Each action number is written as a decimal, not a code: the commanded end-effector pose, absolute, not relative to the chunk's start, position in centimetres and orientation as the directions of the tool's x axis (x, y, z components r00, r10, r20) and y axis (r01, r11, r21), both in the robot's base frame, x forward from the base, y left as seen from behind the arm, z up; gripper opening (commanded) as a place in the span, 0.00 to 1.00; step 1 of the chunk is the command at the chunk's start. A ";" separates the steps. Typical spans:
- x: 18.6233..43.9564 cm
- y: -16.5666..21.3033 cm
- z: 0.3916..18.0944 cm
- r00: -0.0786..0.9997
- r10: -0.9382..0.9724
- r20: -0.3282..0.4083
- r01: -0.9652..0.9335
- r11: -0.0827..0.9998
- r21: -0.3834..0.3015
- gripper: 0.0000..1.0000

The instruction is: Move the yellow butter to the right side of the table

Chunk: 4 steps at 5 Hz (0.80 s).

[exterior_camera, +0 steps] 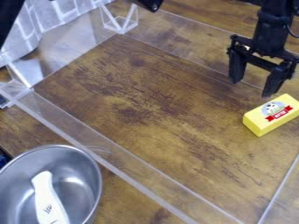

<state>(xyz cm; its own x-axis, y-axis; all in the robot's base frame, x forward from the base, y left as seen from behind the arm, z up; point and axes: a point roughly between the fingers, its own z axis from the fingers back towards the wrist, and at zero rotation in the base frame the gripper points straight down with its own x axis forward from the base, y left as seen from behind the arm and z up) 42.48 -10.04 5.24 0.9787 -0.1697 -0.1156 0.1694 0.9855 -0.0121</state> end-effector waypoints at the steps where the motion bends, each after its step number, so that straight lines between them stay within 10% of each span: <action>1: 42.6 -9.6 8.6 0.985 -0.166 -0.050 0.165 0.986 -0.022 1.00; 4: 42.0 -8.8 12.8 0.985 -0.170 0.008 0.170 0.985 -0.017 1.00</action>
<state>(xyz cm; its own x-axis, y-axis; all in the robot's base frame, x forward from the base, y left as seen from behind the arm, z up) 41.68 -9.68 7.26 0.9742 -0.1883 -0.1245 0.1878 0.9821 -0.0161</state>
